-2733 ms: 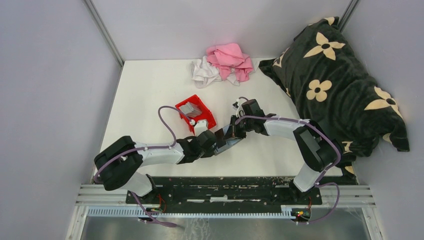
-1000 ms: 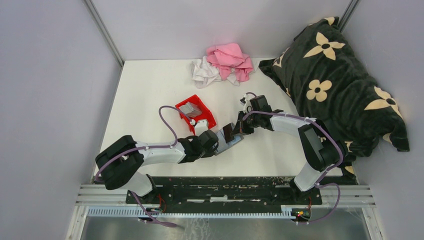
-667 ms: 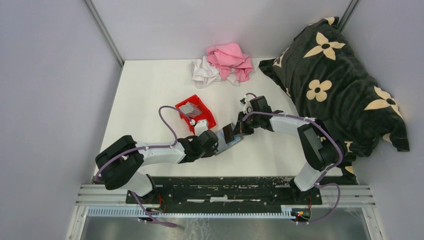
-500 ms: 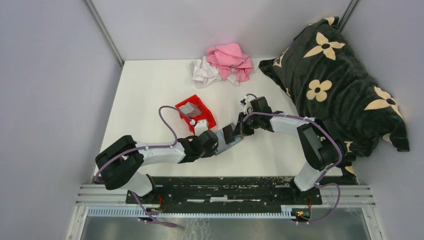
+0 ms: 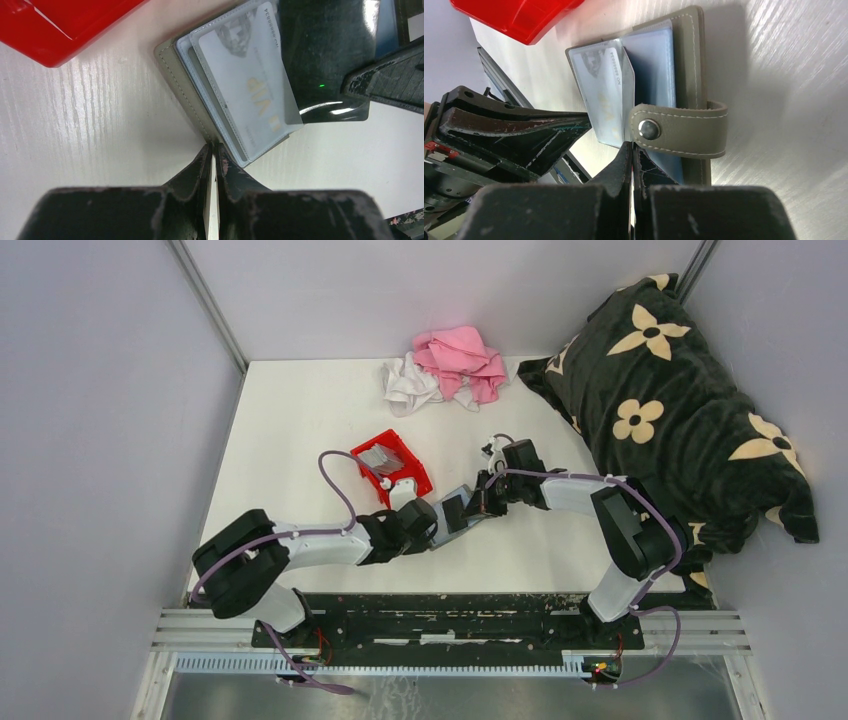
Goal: Put the credit cards into the card holder
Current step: Insert the credit card into the card holder.
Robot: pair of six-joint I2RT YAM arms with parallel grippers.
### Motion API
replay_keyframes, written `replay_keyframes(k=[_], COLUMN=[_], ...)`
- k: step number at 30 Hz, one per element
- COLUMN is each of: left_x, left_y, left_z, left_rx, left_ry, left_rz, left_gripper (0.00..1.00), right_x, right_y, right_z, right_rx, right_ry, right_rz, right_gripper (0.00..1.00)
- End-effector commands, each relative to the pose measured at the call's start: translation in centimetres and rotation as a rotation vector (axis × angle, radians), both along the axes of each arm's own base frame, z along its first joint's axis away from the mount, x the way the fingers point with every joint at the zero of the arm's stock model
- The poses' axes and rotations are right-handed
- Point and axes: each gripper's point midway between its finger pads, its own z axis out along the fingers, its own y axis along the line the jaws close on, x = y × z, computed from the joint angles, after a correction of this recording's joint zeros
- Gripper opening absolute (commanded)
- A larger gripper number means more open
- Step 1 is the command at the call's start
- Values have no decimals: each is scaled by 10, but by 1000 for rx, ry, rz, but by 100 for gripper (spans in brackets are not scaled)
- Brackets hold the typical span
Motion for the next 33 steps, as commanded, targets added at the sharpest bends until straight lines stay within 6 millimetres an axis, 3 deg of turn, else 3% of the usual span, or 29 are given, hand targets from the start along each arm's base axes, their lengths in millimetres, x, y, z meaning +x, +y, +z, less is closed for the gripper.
replay_keyframes(k=[1, 21, 27, 33], left_x=[-60, -55, -52, -51], left_y=[84, 97, 93, 90], left_z=[-66, -74, -75, -76], left_rx=[341, 395, 399, 401], left_ry=[262, 315, 318, 325], left_rz=[-10, 33, 24, 17], left_gripper=[13, 14, 14, 14], right_x=[-5, -12, -11, -6], right_y=[1, 5, 2, 0], right_z=[-6, -13, -18, -13], right_rx=[21, 42, -5, -61], right_ry=[15, 81, 83, 54], right_rz=[9, 31, 35, 38], right_gripper=[1, 1, 1, 21])
